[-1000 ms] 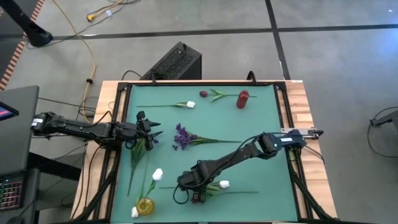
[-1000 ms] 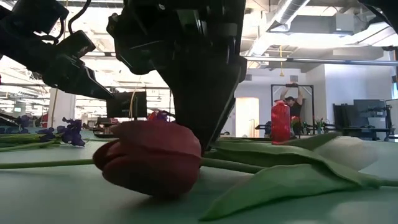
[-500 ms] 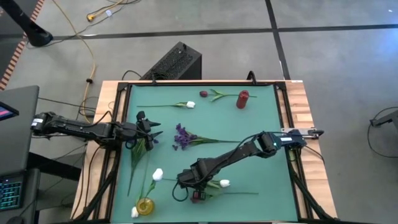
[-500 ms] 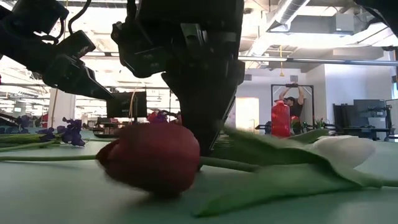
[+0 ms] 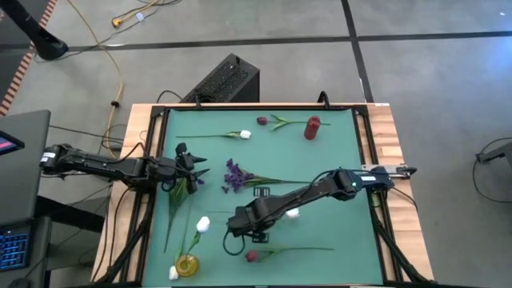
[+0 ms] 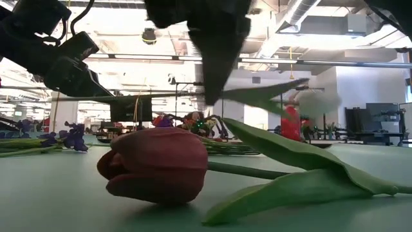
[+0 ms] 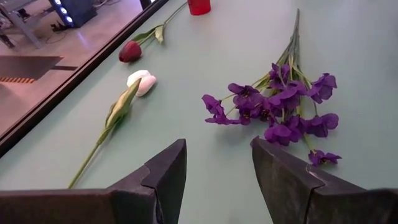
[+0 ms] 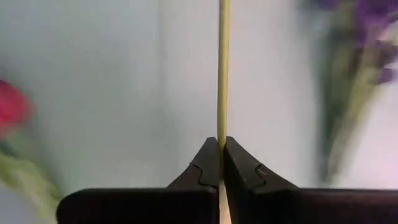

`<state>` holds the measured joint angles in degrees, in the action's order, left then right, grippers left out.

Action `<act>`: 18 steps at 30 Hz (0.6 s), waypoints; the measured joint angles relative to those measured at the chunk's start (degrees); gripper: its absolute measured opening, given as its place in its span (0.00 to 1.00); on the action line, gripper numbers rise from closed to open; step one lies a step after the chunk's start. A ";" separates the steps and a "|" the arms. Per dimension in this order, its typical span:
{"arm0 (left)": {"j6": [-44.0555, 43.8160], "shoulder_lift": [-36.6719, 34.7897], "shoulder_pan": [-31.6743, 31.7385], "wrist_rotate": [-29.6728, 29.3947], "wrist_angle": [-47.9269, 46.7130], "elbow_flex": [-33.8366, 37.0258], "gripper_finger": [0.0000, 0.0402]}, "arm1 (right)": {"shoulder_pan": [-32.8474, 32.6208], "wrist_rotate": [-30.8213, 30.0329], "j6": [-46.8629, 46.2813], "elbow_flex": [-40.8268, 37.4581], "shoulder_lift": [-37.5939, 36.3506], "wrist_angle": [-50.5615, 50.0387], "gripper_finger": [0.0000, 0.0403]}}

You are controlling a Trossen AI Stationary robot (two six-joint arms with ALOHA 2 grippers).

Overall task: Sort flowers into vase by color
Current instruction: Put the white tulip into the yellow vase

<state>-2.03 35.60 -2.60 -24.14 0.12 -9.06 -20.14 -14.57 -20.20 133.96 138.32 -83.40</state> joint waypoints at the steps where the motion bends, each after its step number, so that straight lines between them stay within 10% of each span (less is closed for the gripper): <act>1: 0.10 -0.01 0.01 0.01 -0.18 0.00 0.43 | -0.13 -0.62 1.31 -0.14 -0.60 -1.00 0.07; 18: -0.83 0.02 0.01 -0.16 -1.14 -0.01 0.43 | -9.38 -17.90 38.67 1.00 -2.25 -2.78 0.09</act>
<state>-2.87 35.62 -2.59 -24.29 -1.02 -9.07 -29.52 -32.47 18.47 134.96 136.07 -86.18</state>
